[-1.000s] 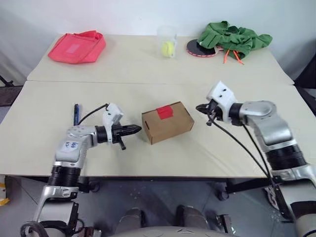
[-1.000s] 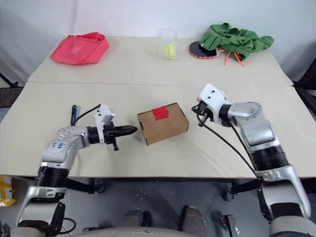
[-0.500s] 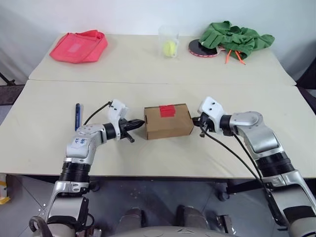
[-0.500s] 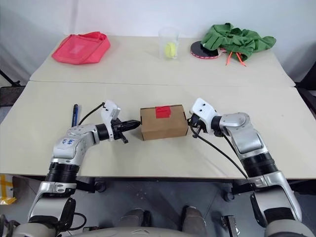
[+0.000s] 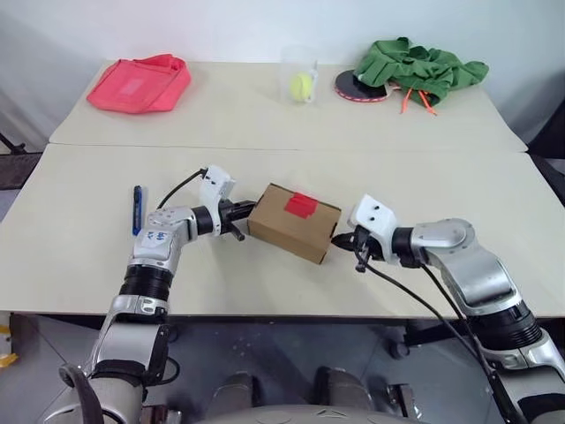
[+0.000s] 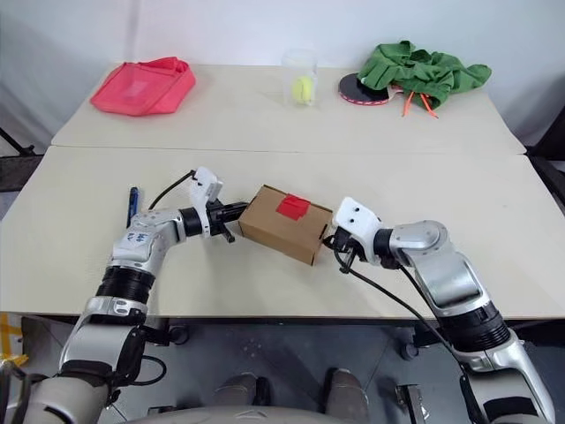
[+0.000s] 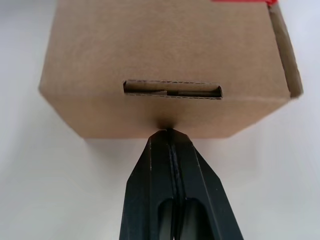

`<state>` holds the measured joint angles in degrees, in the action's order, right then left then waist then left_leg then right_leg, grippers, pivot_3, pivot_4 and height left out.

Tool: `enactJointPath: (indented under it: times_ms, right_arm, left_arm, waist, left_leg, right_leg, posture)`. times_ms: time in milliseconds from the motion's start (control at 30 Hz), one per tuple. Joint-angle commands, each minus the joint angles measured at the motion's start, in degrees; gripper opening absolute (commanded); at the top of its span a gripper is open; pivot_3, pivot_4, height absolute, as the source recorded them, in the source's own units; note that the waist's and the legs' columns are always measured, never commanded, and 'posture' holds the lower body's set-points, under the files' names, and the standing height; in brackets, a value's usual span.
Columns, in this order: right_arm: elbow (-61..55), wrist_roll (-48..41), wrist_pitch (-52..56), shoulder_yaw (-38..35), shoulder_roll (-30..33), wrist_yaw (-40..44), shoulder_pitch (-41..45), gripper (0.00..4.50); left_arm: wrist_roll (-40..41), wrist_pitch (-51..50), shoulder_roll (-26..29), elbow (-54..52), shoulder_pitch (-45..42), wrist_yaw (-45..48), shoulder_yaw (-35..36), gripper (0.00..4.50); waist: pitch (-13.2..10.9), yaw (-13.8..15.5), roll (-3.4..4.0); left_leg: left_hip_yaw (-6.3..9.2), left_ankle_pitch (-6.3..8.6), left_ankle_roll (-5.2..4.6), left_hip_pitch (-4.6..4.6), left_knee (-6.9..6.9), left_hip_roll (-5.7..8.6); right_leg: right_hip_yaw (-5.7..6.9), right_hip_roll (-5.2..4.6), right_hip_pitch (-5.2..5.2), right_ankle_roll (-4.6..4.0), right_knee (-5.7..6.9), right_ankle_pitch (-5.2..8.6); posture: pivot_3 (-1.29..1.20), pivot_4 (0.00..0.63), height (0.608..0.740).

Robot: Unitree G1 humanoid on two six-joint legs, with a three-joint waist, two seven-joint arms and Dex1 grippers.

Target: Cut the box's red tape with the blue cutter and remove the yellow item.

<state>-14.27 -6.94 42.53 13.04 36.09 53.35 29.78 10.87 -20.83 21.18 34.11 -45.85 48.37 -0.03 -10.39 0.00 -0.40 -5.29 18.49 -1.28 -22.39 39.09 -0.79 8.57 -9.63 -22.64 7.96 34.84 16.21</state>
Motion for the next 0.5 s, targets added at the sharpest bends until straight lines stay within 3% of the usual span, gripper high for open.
enactJointPath:
  times_ms: [33,500]
  right_arm:
    - [-5.9,-2.1,1.2,0.7,-2.4,-1.5,0.5,0.0]
    - [-5.2,-1.3,2.2,-0.9,-0.4,-3.4,-0.2,0.0]
  left_arm:
    - [-0.5,3.9,-2.4,3.7,-3.3,4.9,-2.9,0.01]
    - [-5.4,14.0,-8.2,22.7,-13.7,9.3,-3.1,0.01]
  waist:
    - [0.0,0.0,0.0]
    - [0.0,0.2,-0.03]
  left_leg:
    - [0.01,0.0,0.0,0.0,0.0,0.0]
    - [0.0,0.01,-0.02,0.0,0.02,0.03]
  right_leg:
    - [0.01,0.0,0.0,0.0,0.01,0.0]
    - [0.01,0.0,0.03,0.0,-0.02,0.0]
  posture:
    - [0.0,0.15,0.74]
    - [0.0,0.15,0.74]
